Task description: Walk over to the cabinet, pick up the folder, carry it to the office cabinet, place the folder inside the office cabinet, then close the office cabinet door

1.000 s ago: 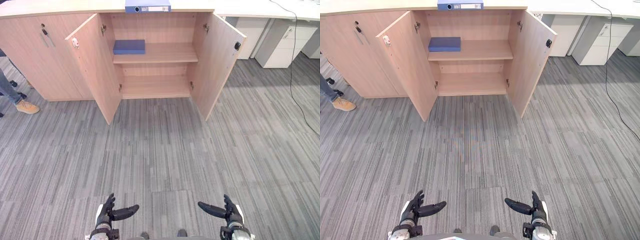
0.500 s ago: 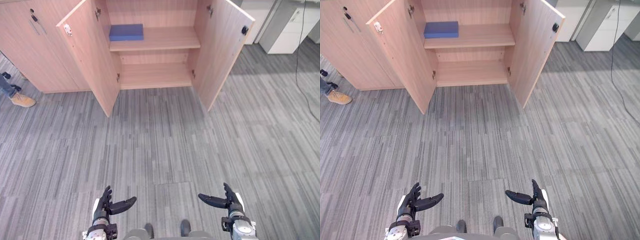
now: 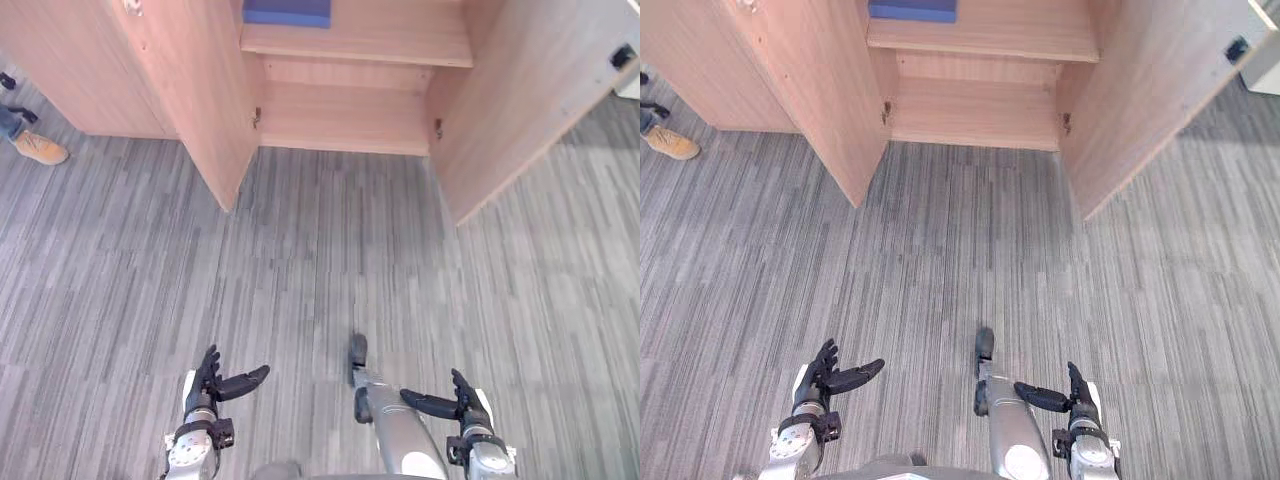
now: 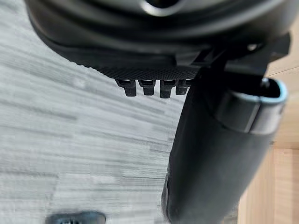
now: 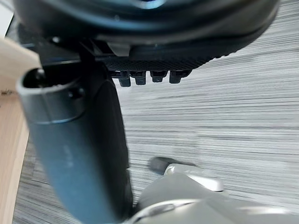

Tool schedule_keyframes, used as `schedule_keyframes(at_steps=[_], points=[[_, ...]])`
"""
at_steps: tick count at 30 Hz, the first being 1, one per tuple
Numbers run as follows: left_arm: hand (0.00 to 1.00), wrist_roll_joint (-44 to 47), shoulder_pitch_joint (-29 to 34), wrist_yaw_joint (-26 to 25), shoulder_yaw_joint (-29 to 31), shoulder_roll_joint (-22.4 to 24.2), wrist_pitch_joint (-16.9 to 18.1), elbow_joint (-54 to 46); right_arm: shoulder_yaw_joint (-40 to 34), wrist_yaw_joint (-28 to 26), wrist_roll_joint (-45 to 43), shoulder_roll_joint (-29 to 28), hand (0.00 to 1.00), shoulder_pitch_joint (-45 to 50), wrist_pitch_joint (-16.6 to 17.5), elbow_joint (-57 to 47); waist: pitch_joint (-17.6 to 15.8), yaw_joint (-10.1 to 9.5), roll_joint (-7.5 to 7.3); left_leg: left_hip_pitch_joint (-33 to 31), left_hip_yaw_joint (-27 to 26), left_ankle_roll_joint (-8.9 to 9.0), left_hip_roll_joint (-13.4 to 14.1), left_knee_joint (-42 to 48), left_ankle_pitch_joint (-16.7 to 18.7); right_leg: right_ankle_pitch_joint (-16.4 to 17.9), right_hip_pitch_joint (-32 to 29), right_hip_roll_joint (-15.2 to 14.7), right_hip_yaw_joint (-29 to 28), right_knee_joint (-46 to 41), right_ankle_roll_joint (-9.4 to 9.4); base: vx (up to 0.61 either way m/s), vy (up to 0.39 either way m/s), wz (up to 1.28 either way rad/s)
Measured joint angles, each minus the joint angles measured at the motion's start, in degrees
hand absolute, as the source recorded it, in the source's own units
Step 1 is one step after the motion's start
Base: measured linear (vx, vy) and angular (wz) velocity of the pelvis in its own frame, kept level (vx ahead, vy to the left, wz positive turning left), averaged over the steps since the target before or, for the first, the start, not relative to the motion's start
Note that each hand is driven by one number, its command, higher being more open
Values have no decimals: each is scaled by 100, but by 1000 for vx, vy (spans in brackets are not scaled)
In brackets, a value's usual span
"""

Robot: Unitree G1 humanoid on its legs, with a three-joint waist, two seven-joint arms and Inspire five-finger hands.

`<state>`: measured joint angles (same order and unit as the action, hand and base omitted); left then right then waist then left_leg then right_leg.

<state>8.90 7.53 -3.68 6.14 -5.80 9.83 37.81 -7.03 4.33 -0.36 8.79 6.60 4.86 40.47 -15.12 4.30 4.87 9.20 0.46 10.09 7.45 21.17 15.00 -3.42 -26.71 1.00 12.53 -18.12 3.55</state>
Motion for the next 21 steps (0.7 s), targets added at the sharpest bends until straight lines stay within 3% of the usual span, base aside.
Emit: schedule_keyframes(at_steps=[1,2,3,4,5,6,8,9,10,11,12,13,14,15,16,17,18,19,21], points=[[100,1,26,-2,10,64,-1,18,27,-15,1,2,100,29,0,-61,-3,-4,0,-147,-33,-25,3,578,-355,196,198,13,2,-52,4,568,-208,5],[100,3,169,7,23,166,11,-11,168,-15,-2,-7,100,88,7,-165,-53,-43,-69,-661,-159,-4,155,2306,-1117,562,865,63,-73,22,60,555,-184,4],[100,4,216,30,23,177,21,-57,214,-13,-5,-32,100,92,8,-205,-63,-62,-75,-905,-275,-106,271,2982,-1021,676,1152,110,-94,82,90,794,-265,-8],[100,8,295,60,24,178,31,-183,292,-7,-8,-102,100,98,25,-331,-118,-187,-156,-1417,-565,-328,520,4054,-798,868,1699,215,-190,274,147,588,-183,-30],[100,17,294,85,25,180,40,-255,314,-10,-17,-181,100,81,75,-469,-165,-353,-242,-1907,-847,-572,672,4552,-584,1022,2168,278,-345,525,183,564,-166,-36],[100,16,295,107,24,185,41,-281,312,-8,-51,-215,100,79,93,-545,-173,-407,-279,-2171,-960,-687,712,4585,-515,1075,2371,296,-406,677,210,539,-112,-40],[100,14,311,141,18,192,39,-301,318,-13,-178,-252,100,-27,169,-621,-176,-537,-394,-2975,-1248,-846,575,3704,-240,1164,2966,272,-632,1159,200,670,-35,-45],[100,9,349,150,9,190,34,-307,297,-5,-240,-227,100,-150,174,-549,-187,-576,-477,-3283,-1245,-786,221,2270,-210,1241,3262,141,-794,1362,71,703,33,-58],[100,7,366,155,7,195,31,-305,263,-5,-248,-214,100,-200,180,-492,-194,-603,-505,-3327,-1191,-724,43,1512,-292,1287,3389,90,-888,1437,19,608,62,-58],[100,6,389,153,6,211,19,-300,206,0,-249,-212,100,-232,181,-431,-187,-634,-498,-3285,-1128,-689,-108,699,-479,1320,3511,57,-964,1524,-28,519,101,-84],[100,6,430,143,5,241,3,-278,72,53,-251,-206,100,-249,178,-257,-130,-772,-479,-3152,-895,-762,-333,-416,-1665,1471,3774,-26,-1241,1636,-204,671,169,-75],[100,5,346,138,13,164,-18,-140,56,58,-248,-251,100,-225,149,-120,-7,-736,-658,-3069,-913,-1131,-586,-440,-1690,1561,3760,-230,-1320,1467,-307,676,176,-46],[100,4,269,136,11,173,-29,-124,50,55,-246,-219,100,-191,151,-113,22,-657,-652,-3077,-894,-1228,-622,-401,-1599,1593,3634,-301,-1314,1156,-359,687,196,15],[100,2,198,137,6,184,-16,-184,13,47,-237,-215,100,-174,132,-32,22,-576,-656,-2964,-925,-1305,-671,-260,-1328,1635,3334,-359,-1422,248,-472,560,158,14],[100,1,200,138,4,171,-16,-186,1,47,-232,-253,100,-156,104,7,10,-571,-682,-2762,-958,-1287,-702,-247,-1163,1598,3153,-382,-1488,-410,-596,820,235,-11],[100,1,257,136,0,154,-36,-149,16,41,-220,-317,100,-95,85,72,4,-534,-718,-2212,-999,-1308,-776,-307,-839,1172,2772,-464,-1484,-1878,-1221,669,180,-27],[100,2,302,131,-52,126,-59,-123,53,29,-209,-357,100,-55,82,106,-2,-476,-717,-1719,-1040,-1330,-815,-410,-624,731,2435,-588,-1445,-3020,-1393,881,169,-21],[100,1,351,100,-173,57,-75,-108,145,-4,-171,-355,100,39,80,126,2,-432,-671,-1127,-1027,-1367,-841,-569,-443,1084,2053,-750,-1185,-4072,-859,588,65,-8],[100,4,323,101,-258,10,-36,-138,353,-50,-165,-357,100,97,78,125,48,-344,-607,-525,-982,-1382,-750,-889,-416,1561,1423,-840,-717,-4204,-560,544,1,11]])
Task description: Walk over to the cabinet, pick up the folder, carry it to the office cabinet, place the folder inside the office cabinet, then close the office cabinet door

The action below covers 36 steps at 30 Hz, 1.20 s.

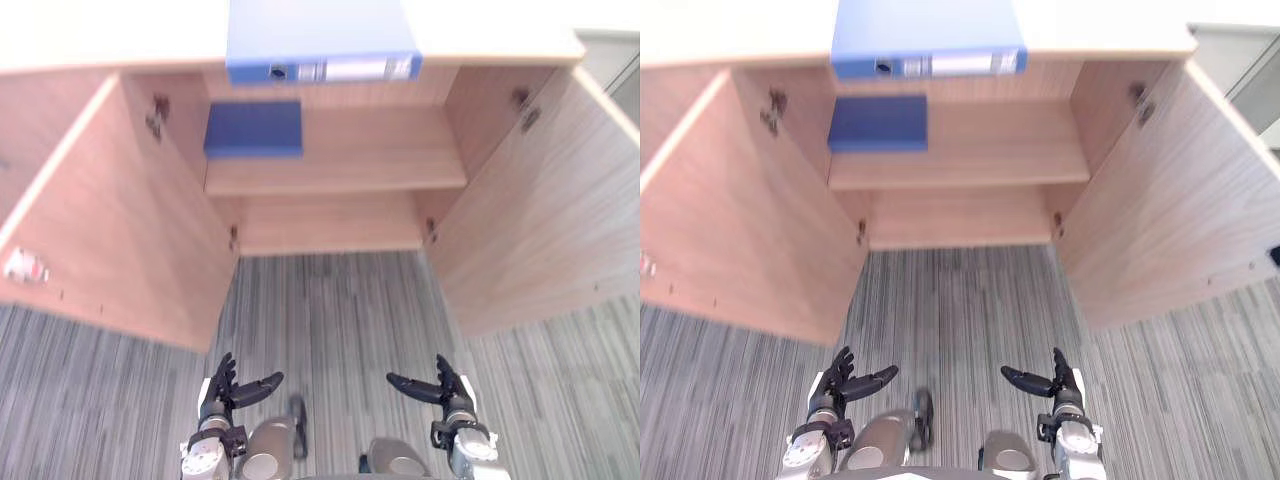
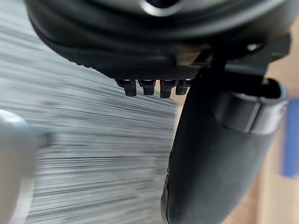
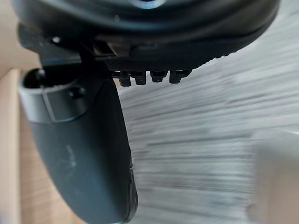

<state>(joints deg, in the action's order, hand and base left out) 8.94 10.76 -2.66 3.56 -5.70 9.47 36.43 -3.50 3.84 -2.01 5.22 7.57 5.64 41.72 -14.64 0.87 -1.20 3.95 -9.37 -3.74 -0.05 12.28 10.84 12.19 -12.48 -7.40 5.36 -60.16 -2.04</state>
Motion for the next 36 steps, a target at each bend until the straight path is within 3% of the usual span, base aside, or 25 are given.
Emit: schedule_keyframes(at_steps=[1,2,3,4,5,6,7,9,10,11,13,16,18,19,21,24,32,36], points=[[100,0,-51,-3,7,-21,10,13,43,-22,4,-1,100,-14,0,3,-4,31,45,109,31,1,87,-46,0,126,-178,36,150,252,46,526,-79,29],[100,6,-156,-1,49,-34,17,24,54,-51,41,-12,100,-32,0,19,-14,61,116,248,70,4,276,-45,1,273,-499,158,346,1067,35,552,-133,34],[100,9,-168,1,113,-24,45,24,53,-60,104,-14,100,-31,1,50,0,82,118,377,111,42,403,-42,20,207,-681,297,382,2169,-16,693,-192,37],[100,11,-140,-1,157,-51,59,24,50,-59,116,-5,100,-12,4,51,38,90,60,504,130,236,403,-18,122,-229,-645,411,296,3356,19,601,-167,33],[100,11,-74,0,159,-126,71,3,51,-55,118,-17,100,106,6,62,122,94,-84,606,169,513,335,52,298,-1189,-562,441,81,4434,175,622,-214,20],[100,8,-160,-9,211,15,18,272,35,-43,120,100,100,25,-6,235,132,20,82,742,289,752,552,309,568,-1680,-589,588,62,4237,348,578,-175,13],[100,4,-165,-3,259,76,-35,307,27,-30,119,139,100,-43,-51,336,173,41,123,640,338,811,600,496,513,-1571,-577,606,66,4199,441,560,-192,9],[100,1,-136,5,289,297,-34,182,-137,7,117,151,100,7,-70,246,163,32,169,338,443,903,709,1388,180,-1158,-303,618,168,4226,415,513,-192,33],[100,3,-169,16,287,412,-36,160,-168,40,107,142,100,95,-70,150,139,60,194,-96,455,969,876,2420,-170,-1002,30,605,305,4374,443,566,-218,61],[100,4,-164,19,272,490,-36,89,-174,83,68,86,100,213,-95,58,138,-6,194,-466,360,1051,1117,3261,5,-941,432,642,439,4616,494,426,-144,59],[100,4,-104,19,263,529,-38,-90,-202,101,-33,23,100,282,-84,-76,162,-44,142,-769,87,981,1271,3458,242,-935,821,640,558,4899,506,356,-93,27],[100,3,-51,16,171,539,-35,-544,-371,105,-65,14,100,181,-35,-259,217,-172,199,-999,-157,891,1224,1963,359,-936,1181,623,500,5227,501,264,1,-11],[100,2,11,10,98,528,-30,-823,-539,113,-65,55,100,159,-18,-245,325,-155,375,-970,-48,855,1095,624,-345,-852,1286,662,428,5304,311,247,132,-14],[100,2,29,11,90,502,-31,-884,-564,112,-65,45,100,158,-20,-184,347,-150,370,-844,-47,896,1058,487,-306,-834,1337,644,406,5352,258,193,170,2],[100,-31,98,10,-8,329,-27,-1324,-583,110,-66,10,100,286,-26,-130,419,-140,251,-575,-58,809,791,-141,-458,-829,1353,462,406,5448,149,179,162,11],[100,-240,341,-9,-87,58,12,-2138,-596,101,-66,-16,100,344,-25,151,427,-146,250,-354,-51,724,600,-460,-526,-849,1516,335,420,5583,91,103,96,9],[100,-1362,1190,-200,-451,-329,280,-3984,-567,110,-27,-63,100,408,72,318,566,-170,244,-95,127,715,541,-836,-669,-852,1708,311,475,5623,89,10,9,13],[100,-1817,1651,-330,-720,-408,596,-5245,-446,126,78,-28,100,402,161,421,612,-204,254,-108,262,707,514,-815,-692,-851,1763,318,517,5623,88,-75,-15,11]])
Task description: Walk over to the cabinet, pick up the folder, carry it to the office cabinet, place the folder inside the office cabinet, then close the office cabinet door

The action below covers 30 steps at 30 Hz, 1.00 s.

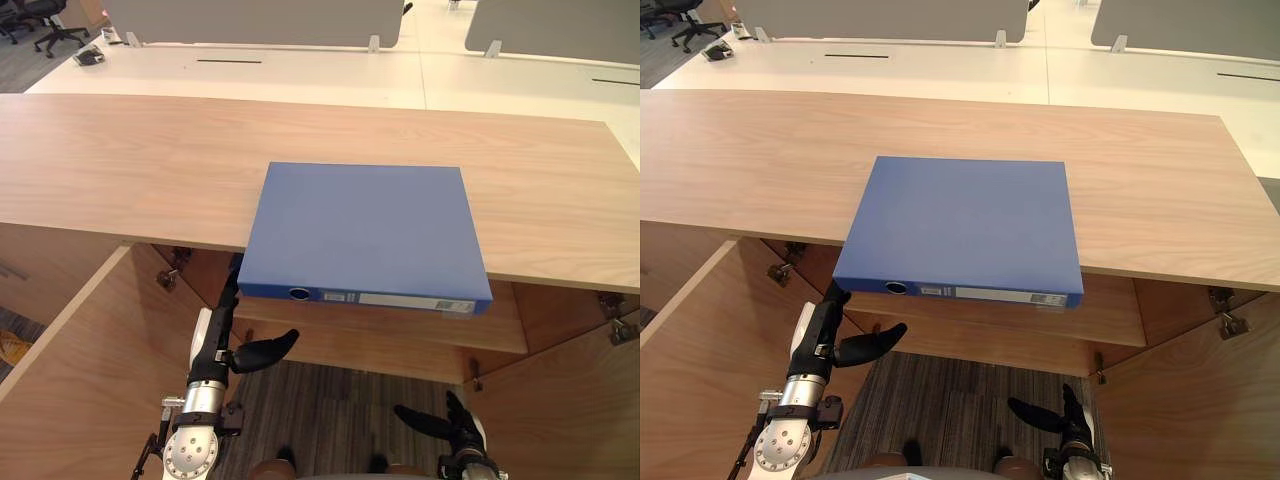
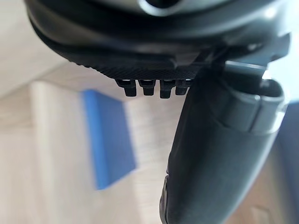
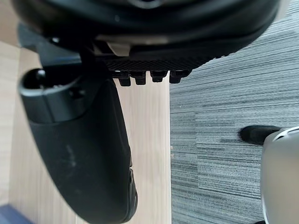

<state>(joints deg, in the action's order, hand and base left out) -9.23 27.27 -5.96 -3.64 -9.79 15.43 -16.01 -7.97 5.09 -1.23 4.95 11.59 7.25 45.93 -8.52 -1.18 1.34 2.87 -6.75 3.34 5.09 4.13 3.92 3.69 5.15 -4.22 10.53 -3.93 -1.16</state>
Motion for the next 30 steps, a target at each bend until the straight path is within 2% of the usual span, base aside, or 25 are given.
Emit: schedule_keyframes(at_steps=[7,12,16,19,22,26,30], points=[[100,-829,402,-680,15,59,226,-749,219,173,145,130,100,24,44,253,110,-98,12,-40,213,-8,-49,125,3,121,121,-21,20,-12,-155,-96,-21,13],[100,-1365,357,-1434,479,297,272,-1441,336,257,167,169,100,25,67,296,205,-84,9,-157,298,-2,0,353,41,116,94,-2,68,-36,-155,-52,-15,6],[100,-1506,217,-1697,599,420,273,-1797,389,260,225,169,100,22,67,299,246,-72,3,-157,294,-2,-4,428,77,106,127,13,59,-34,-162,0,0,0],[100,-1567,30,-1691,554,393,281,-1874,414,250,262,167,100,19,69,317,252,-61,0,-41,241,-19,-18,405,98,100,216,4,2,-15,-168,-15,9,-8],[100,-1689,-65,-1601,277,138,281,-1847,488,241,262,190,100,10,73,317,257,-13,1,21,146,-30,-13,340,108,93,216,5,-90,-4,-168,-27,10,-15],[100,-2032,-432,-1182,-386,-457,286,-1500,508,197,263,253,100,27,73,342,301,92,2,109,26,-33,-7,213,105,87,192,15,-208,31,-168,2,3,-15],[100,-2185,-726,-852,-825,-726,291,-1198,509,158,263,289,100,20,68,401,312,223,4,177,-139,-33,-4,119,103,60,151,25,-361,82,-168,63,15,-23]])
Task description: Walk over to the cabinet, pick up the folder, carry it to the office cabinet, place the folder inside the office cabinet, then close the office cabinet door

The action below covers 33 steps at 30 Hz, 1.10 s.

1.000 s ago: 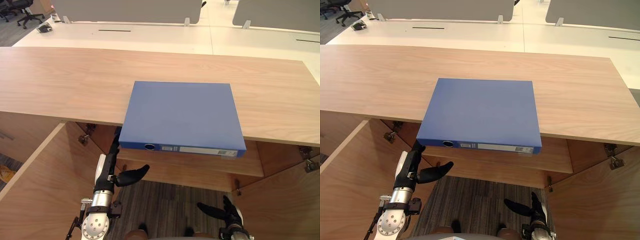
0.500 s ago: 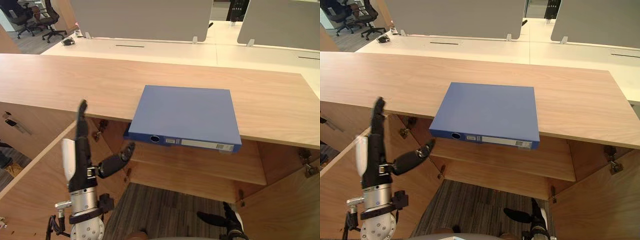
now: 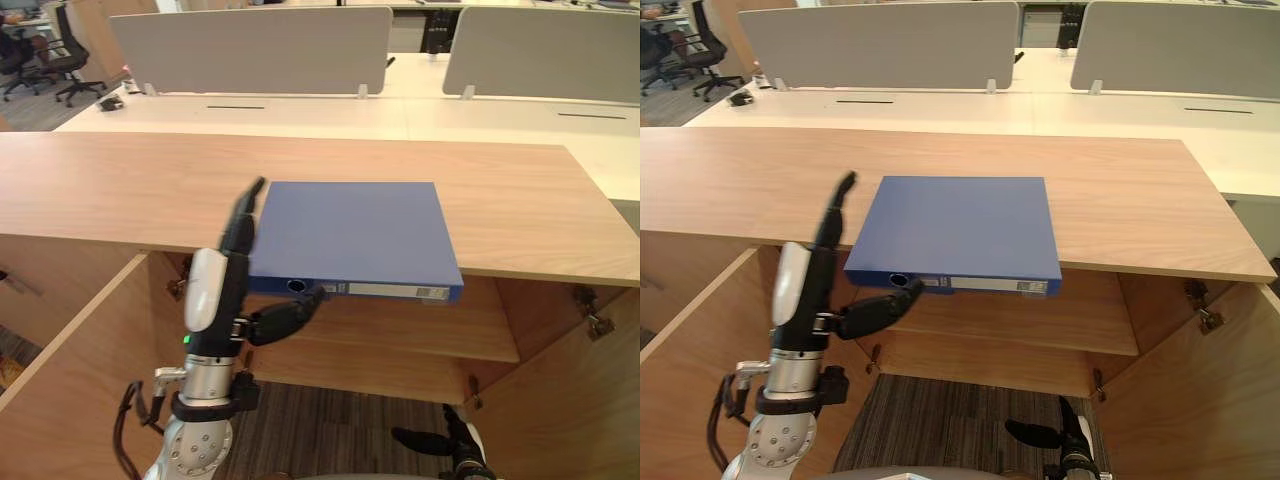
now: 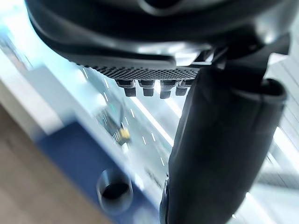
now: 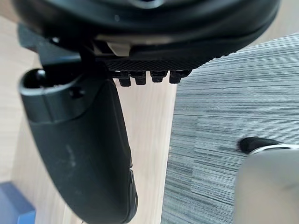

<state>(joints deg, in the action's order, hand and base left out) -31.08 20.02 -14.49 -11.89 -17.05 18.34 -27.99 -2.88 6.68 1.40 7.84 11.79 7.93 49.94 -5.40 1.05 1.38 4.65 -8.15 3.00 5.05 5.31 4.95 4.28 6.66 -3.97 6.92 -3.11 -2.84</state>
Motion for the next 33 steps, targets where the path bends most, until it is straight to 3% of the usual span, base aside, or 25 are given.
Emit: schedule_keyframes(at_steps=[4,5,15,24,28,33], points=[[100,-275,-255,199,-111,-185,-14,218,-1,-31,0,6,100,16,-19,22,39,84,-7,68,-117,1,-15,-122,1,-14,-78,1,-191,10,4,62,24,-21],[0,-398,-344,200,-112,-286,-7,278,0,-43,0,13,100,15,-19,21,56,98,11,130,-119,0,-25,-195,0,-30,-74,-1,-210,14,26,42,27,-14],[0,-1575,-1003,25,-80,-694,-37,623,105,-138,-2,68,100,-3,-18,20,149,156,4,391,-220,-141,-240,-770,-210,-137,-50,-143,-265,248,-37,3,33,-5],[0,-1089,-981,-139,67,-351,-40,324,19,-117,-181,-45,100,21,-18,-415,163,165,-38,406,-369,-149,-304,-911,-242,-159,-154,-181,-481,270,-75,2,5,-9],[0,-1000,-750,-6,50,-11,-69,5,-154,-41,-459,-355,100,275,14,-1821,149,175,-58,396,-455,-150,-289,-903,-215,-177,-220,-159,-580,247,-102,-7,-23,-13],[0,48,-564,217,-106,322,-8,-564,-332,-71,-1111,-830,100,683,208,-3798,117,198,-87,393,-675,-168,-280,-734,-58,-203,-267,-153,-812,230,-136,-12,-11,-22]])
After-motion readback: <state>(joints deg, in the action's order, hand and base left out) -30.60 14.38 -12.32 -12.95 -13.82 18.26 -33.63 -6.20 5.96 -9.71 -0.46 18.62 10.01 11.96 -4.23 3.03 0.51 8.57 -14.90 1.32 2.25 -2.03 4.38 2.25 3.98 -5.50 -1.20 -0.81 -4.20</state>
